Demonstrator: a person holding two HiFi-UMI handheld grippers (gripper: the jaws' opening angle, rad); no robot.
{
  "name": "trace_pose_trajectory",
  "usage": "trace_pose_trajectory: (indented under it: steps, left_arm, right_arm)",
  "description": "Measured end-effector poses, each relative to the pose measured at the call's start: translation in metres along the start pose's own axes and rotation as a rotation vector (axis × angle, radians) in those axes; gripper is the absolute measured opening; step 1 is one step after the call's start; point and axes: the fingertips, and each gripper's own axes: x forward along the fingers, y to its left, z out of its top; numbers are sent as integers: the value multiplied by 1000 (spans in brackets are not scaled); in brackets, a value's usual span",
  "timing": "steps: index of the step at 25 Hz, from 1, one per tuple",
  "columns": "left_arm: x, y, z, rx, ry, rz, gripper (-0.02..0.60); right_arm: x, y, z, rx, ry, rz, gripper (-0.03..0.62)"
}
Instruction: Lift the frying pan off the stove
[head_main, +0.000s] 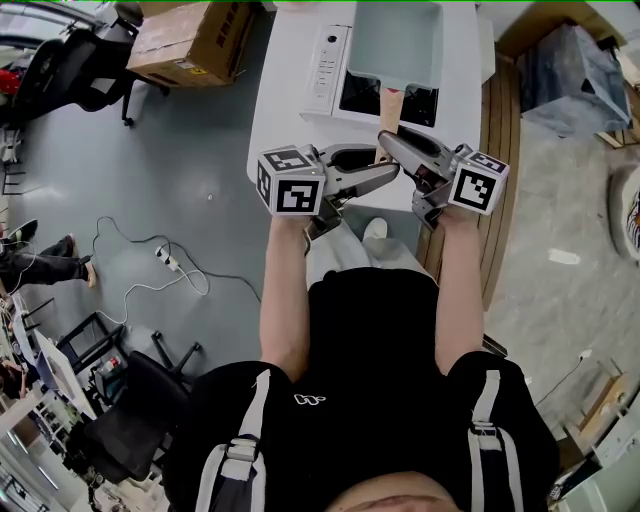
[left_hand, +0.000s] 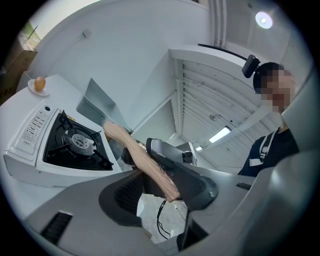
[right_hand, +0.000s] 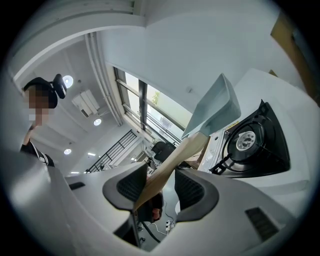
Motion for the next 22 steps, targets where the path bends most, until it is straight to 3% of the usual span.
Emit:
trace_pose_trajectory:
  steps: [22]
  left_arm:
    - [-2,1,-3,-21,-10,-4,193]
  right_arm:
    - [2,-1,-5,3,17,-5,184]
